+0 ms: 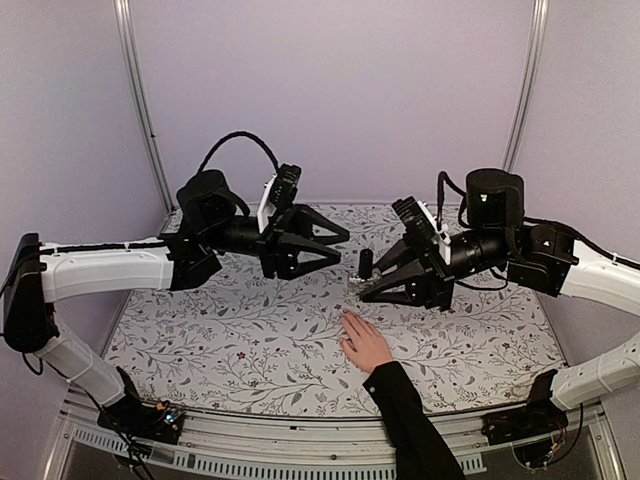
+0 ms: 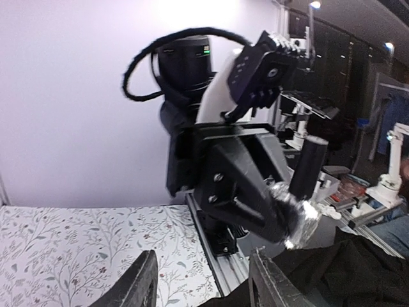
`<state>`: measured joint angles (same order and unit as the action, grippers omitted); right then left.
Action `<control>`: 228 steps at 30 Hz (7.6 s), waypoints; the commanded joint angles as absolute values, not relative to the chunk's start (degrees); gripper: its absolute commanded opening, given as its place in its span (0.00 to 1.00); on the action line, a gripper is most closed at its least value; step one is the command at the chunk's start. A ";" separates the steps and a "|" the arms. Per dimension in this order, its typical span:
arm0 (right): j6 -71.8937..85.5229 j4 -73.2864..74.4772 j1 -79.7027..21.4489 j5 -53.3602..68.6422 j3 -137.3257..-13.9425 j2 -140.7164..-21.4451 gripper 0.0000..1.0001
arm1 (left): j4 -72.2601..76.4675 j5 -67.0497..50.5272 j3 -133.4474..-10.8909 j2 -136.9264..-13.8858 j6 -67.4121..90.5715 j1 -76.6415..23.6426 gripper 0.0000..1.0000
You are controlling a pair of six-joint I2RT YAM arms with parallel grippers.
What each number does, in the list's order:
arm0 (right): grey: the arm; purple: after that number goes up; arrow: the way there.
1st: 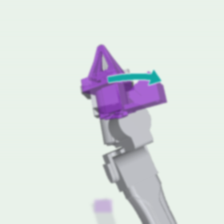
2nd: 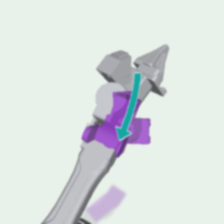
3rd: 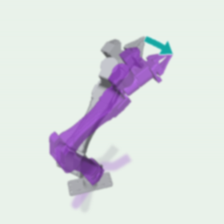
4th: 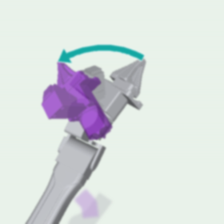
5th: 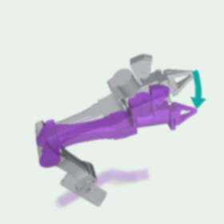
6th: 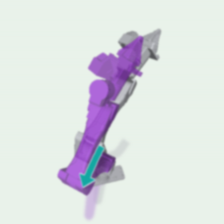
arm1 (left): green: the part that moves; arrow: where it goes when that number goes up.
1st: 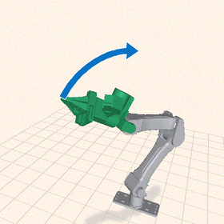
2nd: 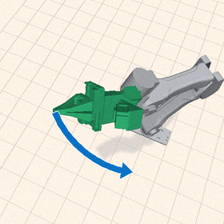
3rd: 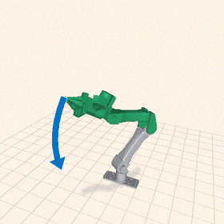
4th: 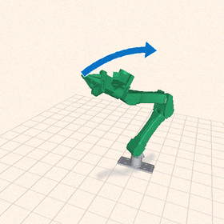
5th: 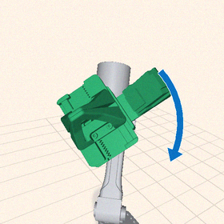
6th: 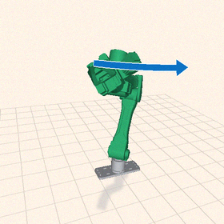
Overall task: Paint the nails
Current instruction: Screw the nail polish bottle, then place the nail polish bottle at the center of the board, then reset both arms
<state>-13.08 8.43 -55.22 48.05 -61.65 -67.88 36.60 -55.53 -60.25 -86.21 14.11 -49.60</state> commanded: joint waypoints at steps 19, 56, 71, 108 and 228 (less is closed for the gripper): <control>-1.02 5.72 -55.63 -2.94 -63.68 -71.65 0.00 | 33.45 -14.15 -55.42 -78.00 10.26 -54.06 0.53; -5.70 4.53 -58.54 3.01 -63.83 -69.33 0.00 | 26.10 -20.96 -63.72 -89.43 10.38 -55.68 0.00; -11.53 5.14 -58.29 27.13 -64.11 -66.32 0.00 | 24.00 -50.08 -65.20 -90.27 8.90 -53.97 0.00; -14.33 7.03 -57.40 29.21 -60.42 -72.64 0.00 | 10.38 -35.49 -63.85 -76.33 -3.39 -54.72 0.50; 12.84 -7.54 -39.84 24.25 -42.11 -63.66 0.99 | 18.66 -3.52 -42.83 -73.83 14.10 -44.44 1.00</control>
<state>9.23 -8.03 -42.70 21.43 -40.40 -61.71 32.51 2.37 -38.57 -80.16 13.67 -49.34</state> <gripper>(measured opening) 0.989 0.995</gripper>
